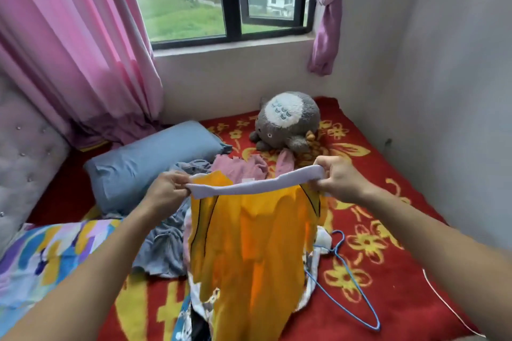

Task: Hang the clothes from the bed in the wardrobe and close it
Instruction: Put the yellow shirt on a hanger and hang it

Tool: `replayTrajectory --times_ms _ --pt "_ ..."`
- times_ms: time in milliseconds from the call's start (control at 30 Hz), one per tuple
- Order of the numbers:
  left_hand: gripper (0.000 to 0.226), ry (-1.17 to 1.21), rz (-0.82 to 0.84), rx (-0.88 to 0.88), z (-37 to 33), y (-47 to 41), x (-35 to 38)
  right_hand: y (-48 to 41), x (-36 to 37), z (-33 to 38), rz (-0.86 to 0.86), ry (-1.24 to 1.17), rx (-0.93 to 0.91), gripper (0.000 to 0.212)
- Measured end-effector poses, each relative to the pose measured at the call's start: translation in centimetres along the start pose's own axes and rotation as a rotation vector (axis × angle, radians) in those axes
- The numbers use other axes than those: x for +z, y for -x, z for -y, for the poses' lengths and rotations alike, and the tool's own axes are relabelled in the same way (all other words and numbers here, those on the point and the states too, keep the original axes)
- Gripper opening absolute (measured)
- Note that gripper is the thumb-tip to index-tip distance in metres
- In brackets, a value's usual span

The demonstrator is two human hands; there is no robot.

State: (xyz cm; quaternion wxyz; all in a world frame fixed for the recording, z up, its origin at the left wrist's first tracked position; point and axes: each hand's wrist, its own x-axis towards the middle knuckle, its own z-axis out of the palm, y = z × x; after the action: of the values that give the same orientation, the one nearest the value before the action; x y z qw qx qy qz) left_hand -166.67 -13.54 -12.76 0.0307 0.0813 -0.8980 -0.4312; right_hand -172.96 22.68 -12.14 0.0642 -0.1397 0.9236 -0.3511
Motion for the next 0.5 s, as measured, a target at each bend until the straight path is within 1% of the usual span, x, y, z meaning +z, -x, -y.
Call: replayTrajectory --times_ms 33,100,133,200,233,300,367,400,433,467,500 --pt "0.025 -0.072 -0.019 -0.052 1.3 0.1 1.4 0.3 1.7 -1.1 -0.008 0.102 -0.007 0.013" --pt "0.028 -0.209 0.026 -0.184 4.6 0.9 5.0 1.2 5.6 -4.0 0.052 0.298 0.0 0.013" --pt "0.028 -0.228 0.067 -0.259 6.3 1.6 7.1 1.6 7.7 -5.7 0.115 0.362 0.019 0.012" --pt "0.019 -0.215 0.105 -0.401 9.5 3.0 11.1 2.5 11.8 -9.8 0.257 0.447 0.071 0.014" --pt "0.018 -0.197 0.089 -0.463 11.0 3.6 12.9 3.0 13.8 -11.8 0.312 0.47 0.095 0.017" --pt "0.03 -0.145 0.017 -0.568 13.3 4.5 16.7 3.6 17.2 -15.9 0.405 0.473 0.139 0.021" --pt "0.036 -0.132 -0.054 -0.62 14.6 5.1 19.8 4.1 19.9 -19.2 0.505 0.443 0.164 0.019" --pt "0.034 -0.148 -0.072 -0.623 14.8 5.3 21.1 4.2 21.0 -20.8 0.562 0.43 0.169 0.017" --pt "0.027 -0.16 -0.096 -0.634 14.8 5.3 22.2 4.2 22.0 -22.2 0.61 0.413 0.183 0.017" --pt "0.016 -0.175 -0.125 -0.647 15.0 5.2 23.2 4.2 22.9 -23.8 0.64 0.387 0.214 0.021" --pt "0.012 -0.194 -0.148 -0.645 15.5 5.1 24.1 4.0 23.5 -25.1 0.644 0.352 0.264 0.029"
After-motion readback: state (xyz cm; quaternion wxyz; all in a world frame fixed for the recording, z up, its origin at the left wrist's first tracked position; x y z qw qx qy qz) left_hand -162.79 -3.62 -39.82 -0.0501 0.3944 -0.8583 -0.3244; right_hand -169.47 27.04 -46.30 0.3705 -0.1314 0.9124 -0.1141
